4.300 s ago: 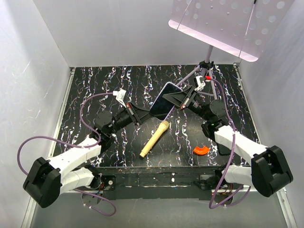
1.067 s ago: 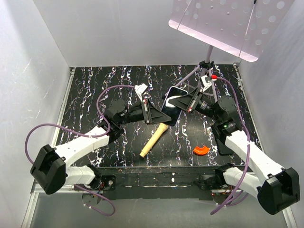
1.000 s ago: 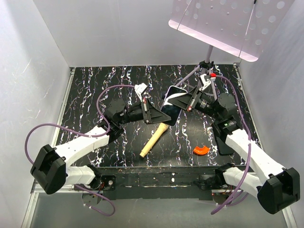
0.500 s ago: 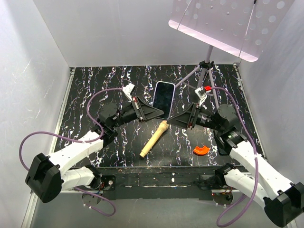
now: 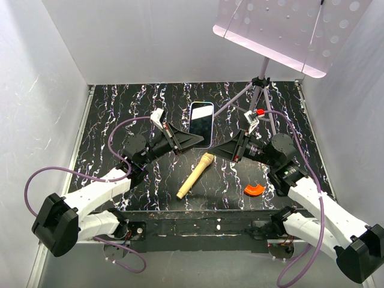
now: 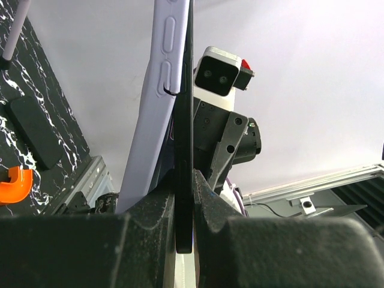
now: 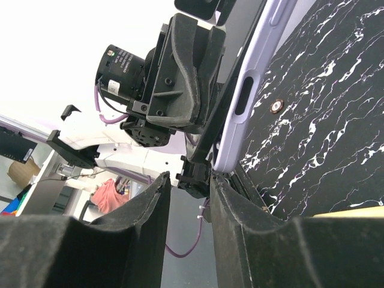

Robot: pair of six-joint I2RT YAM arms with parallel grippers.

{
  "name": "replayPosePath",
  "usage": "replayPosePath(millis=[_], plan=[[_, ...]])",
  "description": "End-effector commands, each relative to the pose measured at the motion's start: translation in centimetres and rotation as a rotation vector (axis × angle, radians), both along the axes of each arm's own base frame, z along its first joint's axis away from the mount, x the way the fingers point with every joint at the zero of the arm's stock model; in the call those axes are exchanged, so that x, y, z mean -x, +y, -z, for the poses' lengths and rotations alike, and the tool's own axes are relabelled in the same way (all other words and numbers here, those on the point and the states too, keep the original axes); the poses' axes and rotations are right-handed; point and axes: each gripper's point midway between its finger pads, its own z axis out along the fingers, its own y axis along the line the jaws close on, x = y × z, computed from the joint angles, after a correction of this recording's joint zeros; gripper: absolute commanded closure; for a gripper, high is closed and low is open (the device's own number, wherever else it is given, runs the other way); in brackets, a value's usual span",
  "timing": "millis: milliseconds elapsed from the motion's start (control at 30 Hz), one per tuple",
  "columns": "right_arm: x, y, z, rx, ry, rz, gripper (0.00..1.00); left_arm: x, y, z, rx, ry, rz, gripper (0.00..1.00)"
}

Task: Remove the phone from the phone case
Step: Remove the phone case from the phone.

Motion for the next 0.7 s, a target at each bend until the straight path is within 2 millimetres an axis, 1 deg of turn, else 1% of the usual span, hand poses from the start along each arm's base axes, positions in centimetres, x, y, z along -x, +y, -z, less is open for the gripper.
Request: replayPosePath(millis=[0,433,667], plan=[[-0.5,-0.1,-0.5,-0.011,-0.046,0.041,0.61,0.9,1.2,-4.2,0.096,-0.110,-0.021,1.00],[-1.4,0.0,0.4,0.020,-0.011,0.077,0.62,1.4,0.9,-4.6,0.099,-0.120,0.015,1.00],[-2.1,0.1,-0.1,0.007,-0.005,0.100,0.63,1.6,1.0,-4.5,0.112,-0.111,0.027,1.00]])
